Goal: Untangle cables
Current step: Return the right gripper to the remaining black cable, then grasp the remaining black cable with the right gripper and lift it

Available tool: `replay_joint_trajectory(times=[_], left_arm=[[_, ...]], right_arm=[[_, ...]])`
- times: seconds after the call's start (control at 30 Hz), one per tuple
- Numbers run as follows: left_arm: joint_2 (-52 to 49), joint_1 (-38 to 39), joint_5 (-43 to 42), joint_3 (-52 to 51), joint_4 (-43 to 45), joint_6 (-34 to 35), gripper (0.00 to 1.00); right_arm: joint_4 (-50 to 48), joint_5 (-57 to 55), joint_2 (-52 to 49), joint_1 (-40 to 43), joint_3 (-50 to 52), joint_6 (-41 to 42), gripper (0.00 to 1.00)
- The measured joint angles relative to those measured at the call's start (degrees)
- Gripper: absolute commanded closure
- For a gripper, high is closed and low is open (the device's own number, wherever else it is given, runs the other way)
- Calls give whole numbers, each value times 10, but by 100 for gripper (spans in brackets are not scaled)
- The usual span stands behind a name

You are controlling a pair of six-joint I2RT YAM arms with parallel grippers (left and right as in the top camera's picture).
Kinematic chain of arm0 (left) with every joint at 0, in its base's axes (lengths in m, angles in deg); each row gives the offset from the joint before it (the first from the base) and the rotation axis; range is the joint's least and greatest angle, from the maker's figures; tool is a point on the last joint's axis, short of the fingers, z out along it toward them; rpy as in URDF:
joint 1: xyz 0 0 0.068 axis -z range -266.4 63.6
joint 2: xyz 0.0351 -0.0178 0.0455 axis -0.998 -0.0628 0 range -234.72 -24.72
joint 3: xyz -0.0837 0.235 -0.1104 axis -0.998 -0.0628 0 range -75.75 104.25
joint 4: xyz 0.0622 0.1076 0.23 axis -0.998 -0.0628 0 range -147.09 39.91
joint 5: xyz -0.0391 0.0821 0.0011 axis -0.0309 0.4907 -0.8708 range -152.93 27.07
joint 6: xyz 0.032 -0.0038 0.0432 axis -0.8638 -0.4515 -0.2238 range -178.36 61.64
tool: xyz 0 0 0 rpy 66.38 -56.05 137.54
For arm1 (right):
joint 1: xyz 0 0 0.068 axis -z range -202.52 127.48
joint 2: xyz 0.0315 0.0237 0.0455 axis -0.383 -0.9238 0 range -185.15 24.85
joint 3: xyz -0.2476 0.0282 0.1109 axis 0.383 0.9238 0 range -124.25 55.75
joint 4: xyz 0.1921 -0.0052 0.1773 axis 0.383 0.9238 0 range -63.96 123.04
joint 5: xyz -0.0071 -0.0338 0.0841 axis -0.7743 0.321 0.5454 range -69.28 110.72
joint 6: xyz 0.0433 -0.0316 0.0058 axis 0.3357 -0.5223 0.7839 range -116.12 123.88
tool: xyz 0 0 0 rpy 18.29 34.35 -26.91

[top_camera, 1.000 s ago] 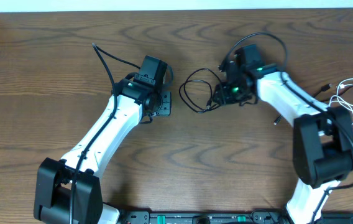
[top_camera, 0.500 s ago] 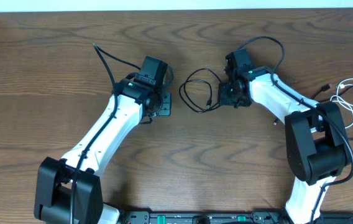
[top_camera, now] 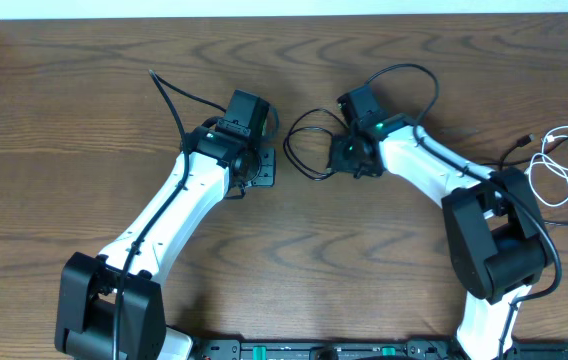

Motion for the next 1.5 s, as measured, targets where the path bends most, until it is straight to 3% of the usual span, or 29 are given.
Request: replay_joint_trajectory(times=[0.13,0.5,0.57,0.77,1.07,1.43,1.5], left_arm=[[0,0,0,0,0,0,53],[0,0,0,0,-1,0,53],[0,0,0,0,-1,0,53],[0,0,0,0,-1,0,53],[0,-8,22,0,-6,23,53],[0,-103,35,0,-40,80,52],[0,-111,37,0,-44,83,52]], right_arm=[[10,-22,0,-19,0,12,99],[54,-45,0,-37,7,21,99],[53,-40,0,-36,7,10,96],[52,-11,2,-33,-6,-75,67],[4,-2,18,-36,-46,-181,71],[-13,3,-44,-86,-46,-245,57],[-16,4,-45,-89,-50,-249,65]])
